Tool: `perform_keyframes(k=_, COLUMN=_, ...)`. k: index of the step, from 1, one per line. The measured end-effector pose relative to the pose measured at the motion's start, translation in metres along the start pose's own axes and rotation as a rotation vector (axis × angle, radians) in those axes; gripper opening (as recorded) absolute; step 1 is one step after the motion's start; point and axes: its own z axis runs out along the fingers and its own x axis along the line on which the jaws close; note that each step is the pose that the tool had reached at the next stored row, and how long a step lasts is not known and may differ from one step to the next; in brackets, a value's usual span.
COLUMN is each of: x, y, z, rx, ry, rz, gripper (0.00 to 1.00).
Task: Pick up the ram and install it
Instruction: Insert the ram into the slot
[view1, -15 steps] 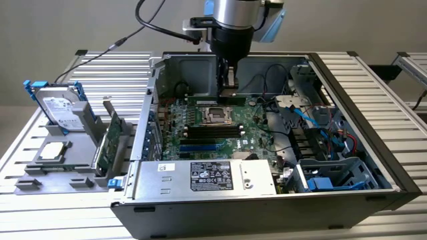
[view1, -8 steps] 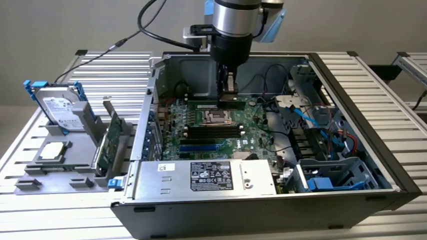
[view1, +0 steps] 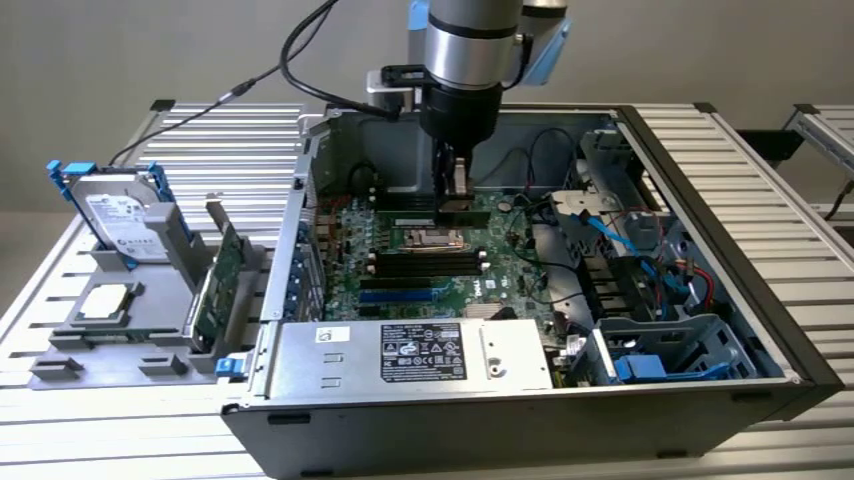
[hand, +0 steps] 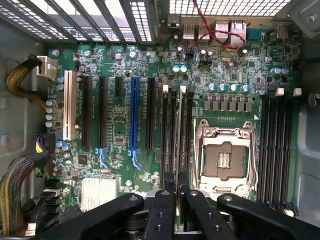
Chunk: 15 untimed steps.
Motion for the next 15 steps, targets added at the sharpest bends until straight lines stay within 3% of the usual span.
perform_keyframes(k=11, x=0.000, y=-0.0010, z=0.0199, rx=-0.0001, ry=0.0006, rz=0.000, gripper=0.14)
perform_keyframes(k=15, x=0.005, y=0.0006, z=0.0333, rx=-0.0001, ry=0.0051, rz=0.000, gripper=0.14)
